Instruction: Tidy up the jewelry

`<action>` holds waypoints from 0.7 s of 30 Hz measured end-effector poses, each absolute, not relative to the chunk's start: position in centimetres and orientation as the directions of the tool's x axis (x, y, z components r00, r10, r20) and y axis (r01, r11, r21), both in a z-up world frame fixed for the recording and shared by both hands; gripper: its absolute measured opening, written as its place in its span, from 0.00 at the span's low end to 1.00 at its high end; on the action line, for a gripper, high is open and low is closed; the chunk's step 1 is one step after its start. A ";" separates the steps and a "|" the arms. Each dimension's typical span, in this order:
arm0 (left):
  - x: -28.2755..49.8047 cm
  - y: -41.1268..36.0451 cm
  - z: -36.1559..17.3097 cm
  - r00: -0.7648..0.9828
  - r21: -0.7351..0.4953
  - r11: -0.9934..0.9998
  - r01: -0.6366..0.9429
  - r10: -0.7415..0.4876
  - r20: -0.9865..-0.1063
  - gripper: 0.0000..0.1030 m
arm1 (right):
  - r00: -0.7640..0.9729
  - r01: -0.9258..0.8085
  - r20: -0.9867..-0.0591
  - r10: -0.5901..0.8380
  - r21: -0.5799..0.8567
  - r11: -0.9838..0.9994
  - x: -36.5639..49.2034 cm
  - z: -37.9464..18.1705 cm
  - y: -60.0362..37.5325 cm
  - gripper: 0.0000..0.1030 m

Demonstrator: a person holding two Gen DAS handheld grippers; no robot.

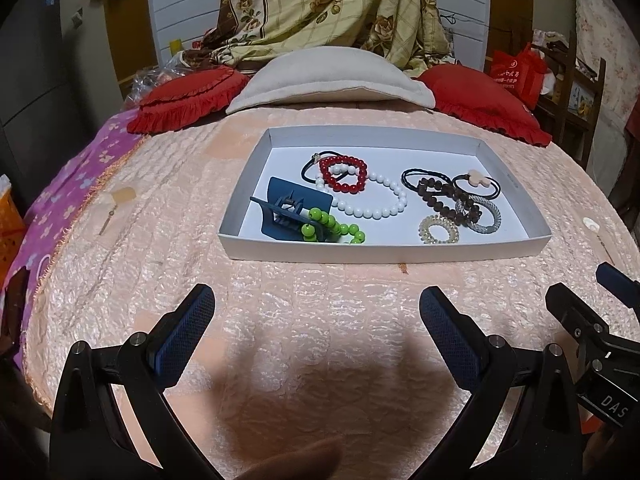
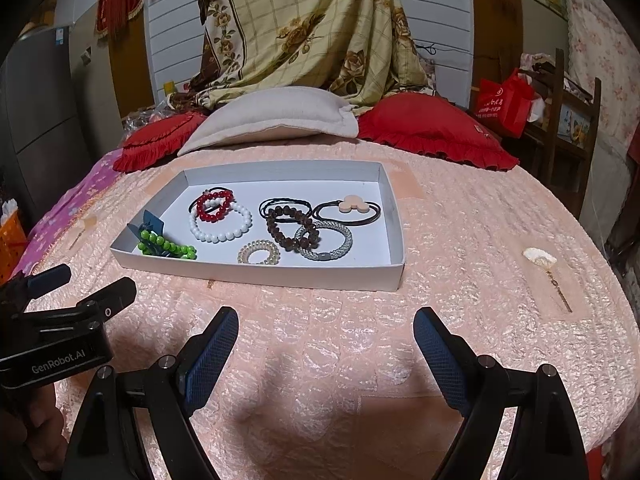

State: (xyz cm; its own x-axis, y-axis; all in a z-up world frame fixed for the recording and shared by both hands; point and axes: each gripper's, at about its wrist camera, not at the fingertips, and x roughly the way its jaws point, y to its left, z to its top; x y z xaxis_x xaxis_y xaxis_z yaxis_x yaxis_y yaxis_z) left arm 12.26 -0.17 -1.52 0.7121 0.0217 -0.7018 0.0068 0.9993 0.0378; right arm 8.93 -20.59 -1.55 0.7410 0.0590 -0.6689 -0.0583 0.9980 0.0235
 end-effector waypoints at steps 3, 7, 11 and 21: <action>12.1 -0.2 -1.4 0.717 0.039 0.999 0.012 0.018 -0.697 1.00 | 0.740 -0.057 -0.670 0.058 0.024 0.998 8.9 -1.6 -20.7 0.85; 12.1 -0.3 -1.4 0.716 0.035 0.999 0.018 0.012 -0.698 1.00 | 0.739 -0.055 -0.671 0.057 0.024 0.998 9.0 -1.7 -20.8 0.85; 12.1 -0.2 -1.4 0.715 0.033 0.999 0.017 0.011 -0.699 1.00 | 0.737 -0.054 -0.674 0.056 0.023 0.998 9.1 -1.8 -20.7 0.85; 12.0 -0.4 -1.4 0.715 0.024 0.999 0.032 -0.006 -0.700 1.00 | 0.741 -0.054 -0.669 0.051 0.016 0.998 9.0 -1.9 -20.3 0.85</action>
State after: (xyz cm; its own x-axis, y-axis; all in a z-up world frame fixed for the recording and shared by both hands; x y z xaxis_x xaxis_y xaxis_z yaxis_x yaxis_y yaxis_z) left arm 11.99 -0.40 -1.38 0.7146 -0.0065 -0.6995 0.0322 0.9992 0.0237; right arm 9.04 -20.32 -1.90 0.7415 0.0512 -0.6691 -0.0545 0.9984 0.0160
